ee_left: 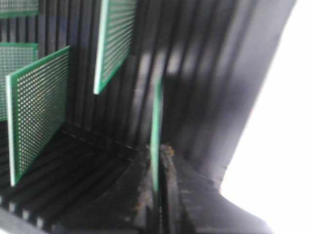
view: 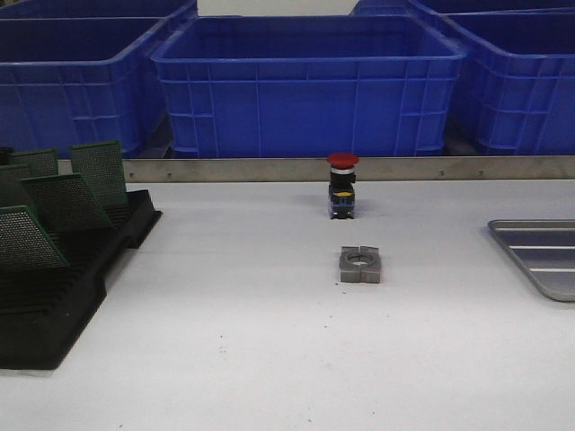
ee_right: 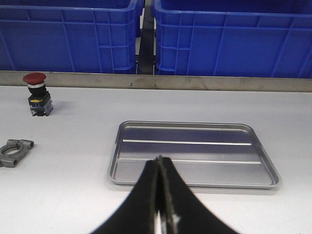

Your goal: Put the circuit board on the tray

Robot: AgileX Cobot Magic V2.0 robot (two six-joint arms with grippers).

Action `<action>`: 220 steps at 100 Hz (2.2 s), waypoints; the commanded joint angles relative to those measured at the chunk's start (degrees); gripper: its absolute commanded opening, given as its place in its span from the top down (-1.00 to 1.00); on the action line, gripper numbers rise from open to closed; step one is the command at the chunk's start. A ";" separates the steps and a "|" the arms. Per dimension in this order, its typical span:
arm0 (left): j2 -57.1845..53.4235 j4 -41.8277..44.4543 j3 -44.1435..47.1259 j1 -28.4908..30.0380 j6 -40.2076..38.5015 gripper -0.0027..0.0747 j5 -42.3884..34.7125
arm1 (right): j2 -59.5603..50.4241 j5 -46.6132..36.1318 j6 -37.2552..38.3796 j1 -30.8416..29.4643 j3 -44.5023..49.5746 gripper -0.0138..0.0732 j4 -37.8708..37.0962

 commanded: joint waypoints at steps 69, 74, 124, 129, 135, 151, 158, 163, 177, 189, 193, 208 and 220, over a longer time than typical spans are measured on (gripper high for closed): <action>-8.89 -56.30 -6.52 -8.64 -0.76 0.97 28.25 | -1.10 -4.48 0.00 0.06 0.08 0.82 -0.35; -8.89 -58.44 -6.52 -10.78 -0.76 0.97 27.69 | -1.10 -4.48 0.00 0.06 0.08 0.82 -0.35; -8.89 -62.67 -6.52 -32.68 -0.76 0.97 18.96 | -1.10 -5.21 0.00 0.05 0.08 0.82 -0.35; -8.89 -62.67 -6.52 -33.61 -0.76 0.97 18.82 | -1.10 -5.40 0.00 0.05 0.08 0.82 -0.35; -8.89 -62.67 -6.52 -34.17 -0.76 0.97 18.62 | -1.10 -6.01 0.00 0.05 0.08 0.82 -0.31; -8.89 -62.67 -6.52 -34.17 -0.76 0.97 18.62 | -0.97 -3.44 0.00 0.11 -2.64 0.82 1.34; -8.89 -62.67 -6.52 -34.17 -0.76 0.97 18.57 | -0.08 0.10 0.00 0.11 -5.55 0.82 1.34; -8.89 -62.67 -6.52 -34.17 -0.76 0.97 18.57 | 1.38 2.71 0.00 0.11 -7.91 0.82 1.34; -8.89 -62.67 -6.52 -34.17 -0.76 0.97 18.48 | 8.74 13.42 0.00 0.11 -16.04 0.82 1.34; -8.89 -62.67 -6.52 -34.17 -0.76 0.97 18.48 | 16.98 21.99 0.00 0.11 -22.79 0.82 1.34; -8.89 -62.67 -6.52 -34.17 -0.76 0.97 18.48 | 19.93 24.44 0.00 0.11 -24.45 0.82 1.34; -8.89 -62.67 -6.52 -34.17 -0.76 0.97 18.48 | 29.60 30.04 0.00 0.11 -31.04 0.82 2.81; -8.89 -62.67 -6.52 -34.17 -0.76 0.97 18.48 | 36.10 30.28 -1.14 0.16 -34.63 0.81 6.86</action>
